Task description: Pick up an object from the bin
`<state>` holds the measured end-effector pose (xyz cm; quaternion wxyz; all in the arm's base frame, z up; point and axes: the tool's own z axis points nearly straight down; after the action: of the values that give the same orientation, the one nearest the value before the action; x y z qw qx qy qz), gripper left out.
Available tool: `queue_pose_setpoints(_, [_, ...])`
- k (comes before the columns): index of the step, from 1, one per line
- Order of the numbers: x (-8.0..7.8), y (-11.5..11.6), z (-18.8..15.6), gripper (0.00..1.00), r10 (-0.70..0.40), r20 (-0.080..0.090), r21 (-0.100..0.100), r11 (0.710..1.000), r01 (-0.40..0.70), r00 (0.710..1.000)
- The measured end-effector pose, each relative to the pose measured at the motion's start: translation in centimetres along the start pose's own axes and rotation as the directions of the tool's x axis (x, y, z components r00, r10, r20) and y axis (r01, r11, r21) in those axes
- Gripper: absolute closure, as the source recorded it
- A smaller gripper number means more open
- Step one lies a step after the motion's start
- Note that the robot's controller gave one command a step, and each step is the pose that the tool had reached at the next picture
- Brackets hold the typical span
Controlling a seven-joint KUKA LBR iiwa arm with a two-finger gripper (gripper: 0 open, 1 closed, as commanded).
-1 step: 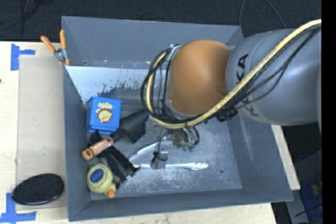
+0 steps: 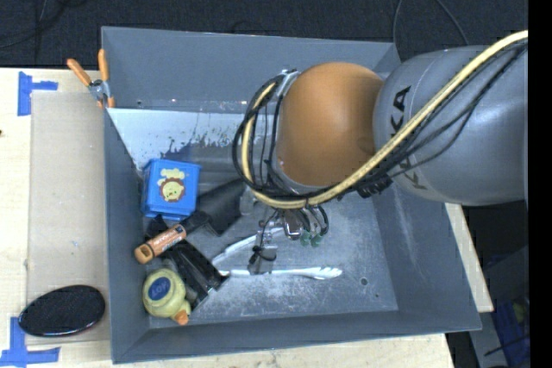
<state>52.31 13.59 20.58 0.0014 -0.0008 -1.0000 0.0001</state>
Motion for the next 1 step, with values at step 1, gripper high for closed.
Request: queue_pose_setpoints(1, [-1.29, -1.83, 8.57, 0.0, 0.019, 0.001, 0.0, 1.0, -0.019, 1.0])
